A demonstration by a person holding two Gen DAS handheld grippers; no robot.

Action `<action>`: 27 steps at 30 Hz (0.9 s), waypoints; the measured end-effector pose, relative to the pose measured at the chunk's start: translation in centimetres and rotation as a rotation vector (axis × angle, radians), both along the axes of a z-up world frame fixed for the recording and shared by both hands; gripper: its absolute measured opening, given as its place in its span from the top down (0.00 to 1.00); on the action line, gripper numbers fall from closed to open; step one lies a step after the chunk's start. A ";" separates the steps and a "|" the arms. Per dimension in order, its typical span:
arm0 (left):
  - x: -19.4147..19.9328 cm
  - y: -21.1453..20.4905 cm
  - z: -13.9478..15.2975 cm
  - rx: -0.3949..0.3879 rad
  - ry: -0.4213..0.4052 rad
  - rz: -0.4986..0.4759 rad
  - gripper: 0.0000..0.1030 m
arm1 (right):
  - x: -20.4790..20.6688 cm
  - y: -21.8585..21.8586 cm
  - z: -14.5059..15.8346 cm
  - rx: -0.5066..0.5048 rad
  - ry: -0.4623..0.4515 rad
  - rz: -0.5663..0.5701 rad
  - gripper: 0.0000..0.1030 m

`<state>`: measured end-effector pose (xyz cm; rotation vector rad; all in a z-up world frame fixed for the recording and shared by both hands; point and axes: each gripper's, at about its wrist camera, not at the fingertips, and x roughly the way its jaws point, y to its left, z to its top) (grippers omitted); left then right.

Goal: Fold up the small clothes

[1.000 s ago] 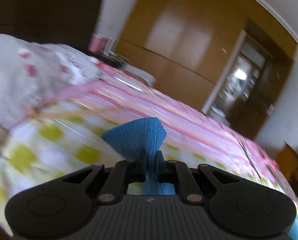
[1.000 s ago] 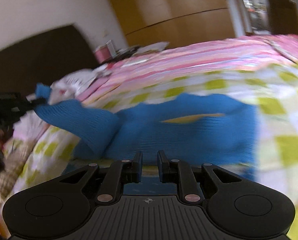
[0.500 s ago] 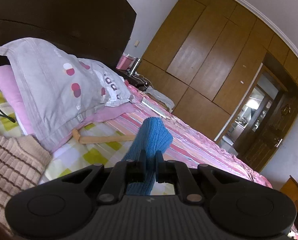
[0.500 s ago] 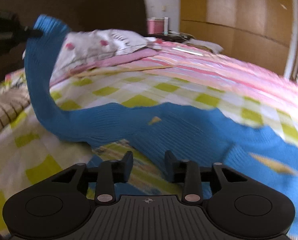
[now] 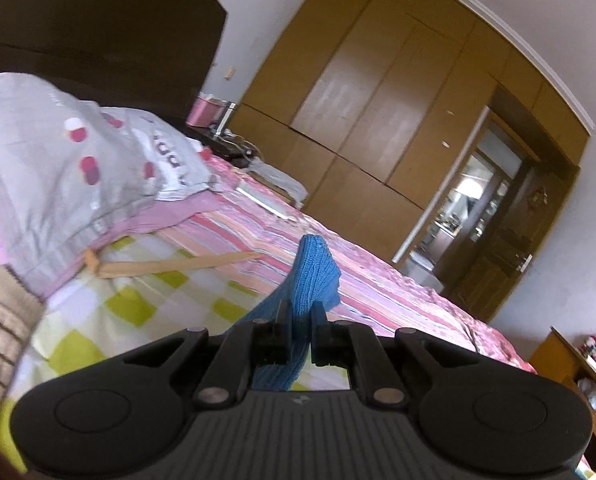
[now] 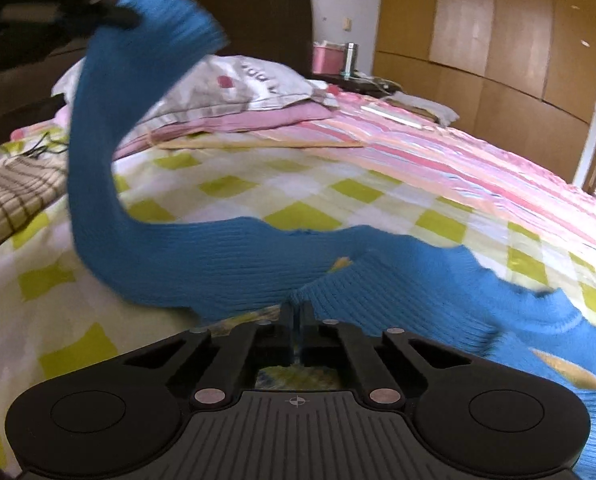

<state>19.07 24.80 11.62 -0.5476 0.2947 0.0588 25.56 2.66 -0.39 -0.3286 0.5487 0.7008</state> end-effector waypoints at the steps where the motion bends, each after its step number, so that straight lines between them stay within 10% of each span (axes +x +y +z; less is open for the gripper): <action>1: 0.1 -0.4 0.1 0.003 0.000 -0.009 0.85 | -0.2 0.0 -0.1 -0.003 -0.002 0.004 0.98; 14: 2.2 -4.8 0.7 -0.003 0.007 -0.137 0.85 | -1.1 -1.1 0.4 0.034 0.009 0.001 0.96; 21: 2.7 -10.0 -1.5 0.026 0.059 -0.276 0.85 | 0.0 -10.0 3.9 0.410 0.262 -0.166 0.83; 27: 2.0 -15.2 -6.0 0.077 0.164 -0.366 0.85 | 2.5 -16.4 4.2 0.746 0.566 -0.238 0.50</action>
